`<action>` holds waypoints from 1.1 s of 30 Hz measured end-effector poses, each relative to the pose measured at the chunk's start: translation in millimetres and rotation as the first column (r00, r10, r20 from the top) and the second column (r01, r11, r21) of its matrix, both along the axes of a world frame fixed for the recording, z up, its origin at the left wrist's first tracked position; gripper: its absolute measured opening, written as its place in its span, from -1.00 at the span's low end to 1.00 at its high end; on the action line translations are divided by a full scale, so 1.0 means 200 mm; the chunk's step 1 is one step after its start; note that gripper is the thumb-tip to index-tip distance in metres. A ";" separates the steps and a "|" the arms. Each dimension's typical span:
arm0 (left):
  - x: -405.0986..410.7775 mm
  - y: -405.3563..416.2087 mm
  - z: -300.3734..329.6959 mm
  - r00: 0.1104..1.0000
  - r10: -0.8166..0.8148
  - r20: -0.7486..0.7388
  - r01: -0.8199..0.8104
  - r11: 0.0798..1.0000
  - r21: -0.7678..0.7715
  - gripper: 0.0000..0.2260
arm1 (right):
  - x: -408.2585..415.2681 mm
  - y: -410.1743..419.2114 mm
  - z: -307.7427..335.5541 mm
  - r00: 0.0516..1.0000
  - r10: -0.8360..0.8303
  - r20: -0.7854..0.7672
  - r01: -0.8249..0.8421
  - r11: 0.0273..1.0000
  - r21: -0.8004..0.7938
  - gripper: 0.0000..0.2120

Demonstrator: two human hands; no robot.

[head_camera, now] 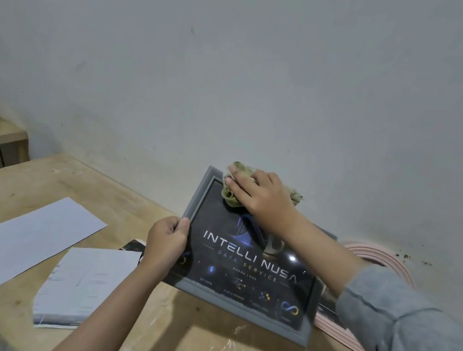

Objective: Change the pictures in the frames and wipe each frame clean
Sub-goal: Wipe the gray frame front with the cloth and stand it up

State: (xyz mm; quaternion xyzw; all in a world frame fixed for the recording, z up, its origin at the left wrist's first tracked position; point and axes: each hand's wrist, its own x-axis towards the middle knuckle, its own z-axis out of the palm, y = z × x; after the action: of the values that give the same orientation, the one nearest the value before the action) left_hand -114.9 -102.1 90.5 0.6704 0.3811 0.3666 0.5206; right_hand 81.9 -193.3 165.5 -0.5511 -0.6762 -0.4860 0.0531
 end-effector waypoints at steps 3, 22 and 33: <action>-0.03 0.01 -0.02 1.000 0.015 0.008 -0.015 1.000 -0.025 -0.68 | 0.07 -0.08 -0.07 0.998 -0.021 0.063 0.021 1.000 -0.004 -0.66; -0.15 0.18 0.07 0.993 0.107 0.047 -0.112 0.987 0.116 -0.68 | 0.41 -0.61 -0.08 0.858 -0.390 -0.333 0.388 0.919 -0.077 -0.35; -0.11 0.12 0.10 0.980 0.098 0.171 -0.082 0.992 -0.101 -0.66 | 0.36 -0.53 -0.26 0.929 -0.334 -0.162 0.334 0.942 -0.025 -0.50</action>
State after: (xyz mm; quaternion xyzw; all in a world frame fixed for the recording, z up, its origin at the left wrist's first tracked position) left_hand -136.6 -77.3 110.8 0.5926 0.3803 0.4292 0.5657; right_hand 154.2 -299.3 114.3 -0.6960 -0.5652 -0.4420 0.0258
